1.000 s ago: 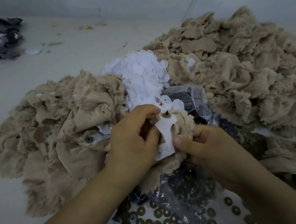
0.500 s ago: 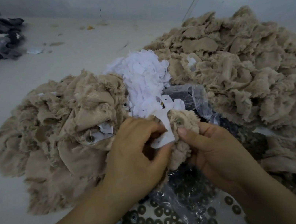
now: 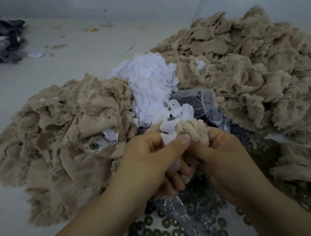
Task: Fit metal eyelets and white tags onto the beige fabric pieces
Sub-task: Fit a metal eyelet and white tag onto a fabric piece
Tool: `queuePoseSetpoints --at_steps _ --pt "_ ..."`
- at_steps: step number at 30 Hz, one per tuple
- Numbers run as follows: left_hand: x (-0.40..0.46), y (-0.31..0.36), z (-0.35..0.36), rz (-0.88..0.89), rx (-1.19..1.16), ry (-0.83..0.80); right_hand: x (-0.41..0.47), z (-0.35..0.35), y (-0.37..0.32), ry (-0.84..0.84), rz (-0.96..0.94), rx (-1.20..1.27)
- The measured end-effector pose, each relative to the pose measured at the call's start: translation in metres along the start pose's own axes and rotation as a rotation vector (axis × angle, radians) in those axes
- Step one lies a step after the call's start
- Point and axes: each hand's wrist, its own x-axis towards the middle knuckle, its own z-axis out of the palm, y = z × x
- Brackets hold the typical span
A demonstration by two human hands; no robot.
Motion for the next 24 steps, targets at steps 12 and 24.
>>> queuePoseSetpoints --at_steps 12,24 --pt "-0.002 -0.018 0.008 0.239 0.086 0.169 0.002 -0.004 0.006 0.013 0.059 -0.043" --pt "0.0 -0.025 0.004 0.422 0.493 0.224 0.003 -0.001 0.001 -0.084 0.108 0.174"
